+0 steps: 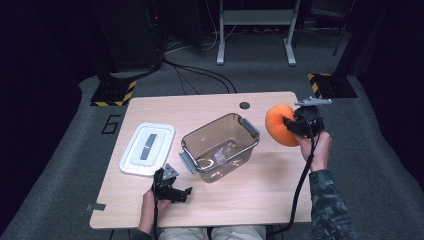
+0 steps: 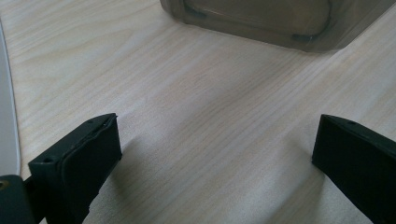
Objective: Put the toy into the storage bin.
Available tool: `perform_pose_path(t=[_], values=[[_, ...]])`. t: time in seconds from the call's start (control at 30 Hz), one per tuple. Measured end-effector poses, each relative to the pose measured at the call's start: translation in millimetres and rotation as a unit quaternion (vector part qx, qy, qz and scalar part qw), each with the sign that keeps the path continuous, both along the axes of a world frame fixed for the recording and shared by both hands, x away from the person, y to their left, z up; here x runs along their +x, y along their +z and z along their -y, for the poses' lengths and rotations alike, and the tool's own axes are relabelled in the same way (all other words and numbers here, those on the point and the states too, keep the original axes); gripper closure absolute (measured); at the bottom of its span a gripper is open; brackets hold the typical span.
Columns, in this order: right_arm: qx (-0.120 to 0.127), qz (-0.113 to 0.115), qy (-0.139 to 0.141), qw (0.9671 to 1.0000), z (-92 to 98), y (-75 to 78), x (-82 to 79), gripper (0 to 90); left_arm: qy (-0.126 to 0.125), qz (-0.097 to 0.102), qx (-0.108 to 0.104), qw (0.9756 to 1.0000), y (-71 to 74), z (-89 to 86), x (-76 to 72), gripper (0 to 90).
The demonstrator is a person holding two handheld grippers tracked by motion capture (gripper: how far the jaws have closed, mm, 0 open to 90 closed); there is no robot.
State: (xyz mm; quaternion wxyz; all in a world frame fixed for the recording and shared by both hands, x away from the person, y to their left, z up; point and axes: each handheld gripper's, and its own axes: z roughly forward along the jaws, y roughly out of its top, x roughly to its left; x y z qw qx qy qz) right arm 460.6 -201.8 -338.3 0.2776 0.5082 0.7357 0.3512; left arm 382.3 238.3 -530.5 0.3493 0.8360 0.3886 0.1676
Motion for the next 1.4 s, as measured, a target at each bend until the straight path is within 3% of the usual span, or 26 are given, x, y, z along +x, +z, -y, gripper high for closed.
perform_pose_path(t=[0.5,0.8,1.13,1.4], values=[[0.015,0.004,0.012,0.9998,-8.8,16.0,1.3,69.5,0.004,0.002,-0.004,1.0000,-0.6,0.1,0.1,1.3],[0.012,0.014,0.029,0.9994,-18.8,31.8,-2.1,69.6,0.003,0.000,-0.004,1.0000,-0.3,-0.1,0.2,1.3],[0.014,0.011,0.043,0.9989,-32.4,43.4,-2.6,70.0,0.004,0.001,-0.005,1.0000,-0.6,0.0,0.3,1.3],[0.026,0.015,0.058,0.9979,-44.7,53.5,-2.8,69.4,0.003,0.000,-0.004,1.0000,-0.4,-0.1,0.2,1.3]])
